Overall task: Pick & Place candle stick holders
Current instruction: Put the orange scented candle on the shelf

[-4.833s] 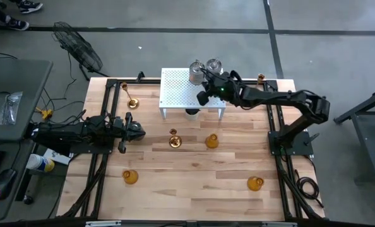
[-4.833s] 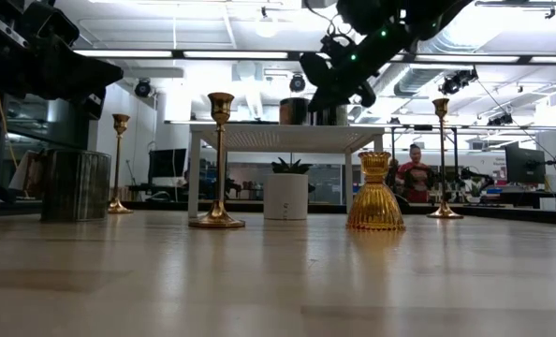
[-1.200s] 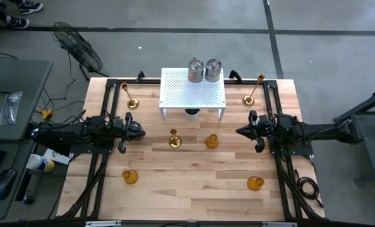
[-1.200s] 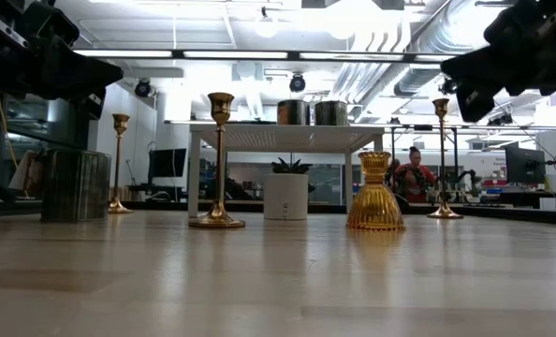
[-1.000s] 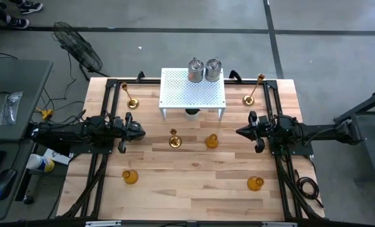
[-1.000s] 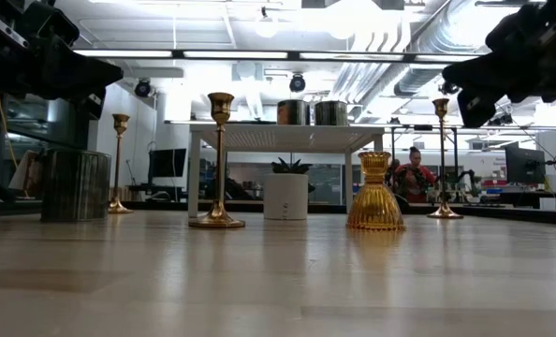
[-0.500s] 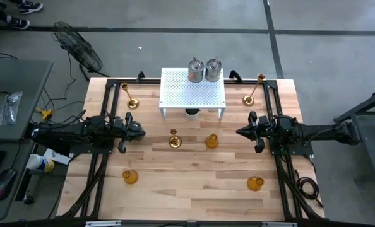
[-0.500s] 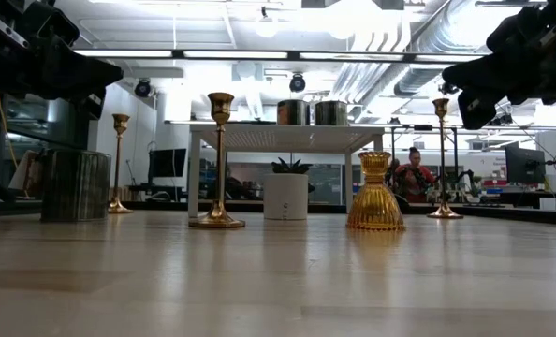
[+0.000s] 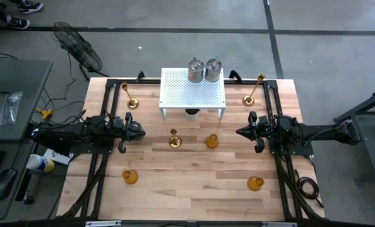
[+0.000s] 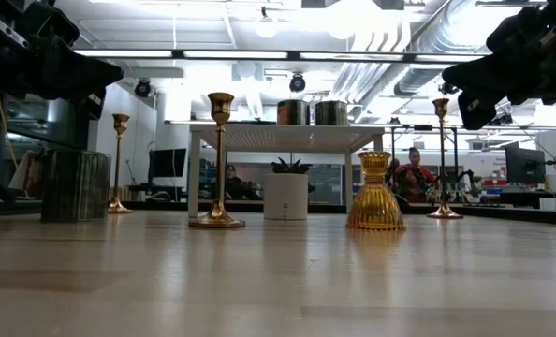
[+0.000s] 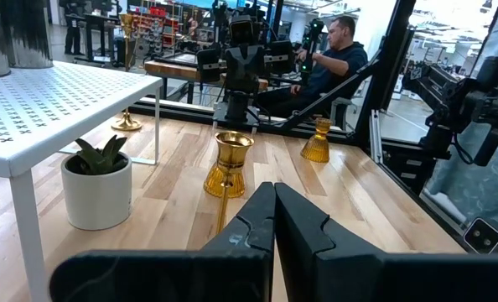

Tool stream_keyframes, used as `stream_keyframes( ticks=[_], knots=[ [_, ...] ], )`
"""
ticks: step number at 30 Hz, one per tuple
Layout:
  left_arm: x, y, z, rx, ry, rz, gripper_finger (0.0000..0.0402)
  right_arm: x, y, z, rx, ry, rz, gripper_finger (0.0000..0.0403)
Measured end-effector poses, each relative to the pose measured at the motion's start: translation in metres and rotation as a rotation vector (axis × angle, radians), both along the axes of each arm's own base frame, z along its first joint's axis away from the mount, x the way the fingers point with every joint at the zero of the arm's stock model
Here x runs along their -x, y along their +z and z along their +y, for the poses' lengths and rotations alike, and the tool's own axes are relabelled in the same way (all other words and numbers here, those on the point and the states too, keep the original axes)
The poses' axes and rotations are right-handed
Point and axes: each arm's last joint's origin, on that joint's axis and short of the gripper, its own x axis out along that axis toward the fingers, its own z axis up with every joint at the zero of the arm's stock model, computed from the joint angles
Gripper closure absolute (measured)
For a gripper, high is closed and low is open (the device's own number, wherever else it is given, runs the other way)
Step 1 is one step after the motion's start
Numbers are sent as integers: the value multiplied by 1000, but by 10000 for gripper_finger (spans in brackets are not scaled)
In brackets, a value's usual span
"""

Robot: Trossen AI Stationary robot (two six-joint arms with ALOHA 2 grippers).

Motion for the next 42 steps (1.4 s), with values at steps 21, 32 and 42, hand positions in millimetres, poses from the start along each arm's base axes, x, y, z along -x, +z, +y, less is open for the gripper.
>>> stream_keyframes(
  ticks=[21,32,42],
  knots=[
    [0,1,1,-29,47,-6,402,0,0,0,0,0,1,398],
    [0,2,3,-25,99,-17,402,0,-1,0,0,0,2,399],
    [0,2,4,-23,133,-22,402,0,-1,0,0,0,5,399]
  ],
)
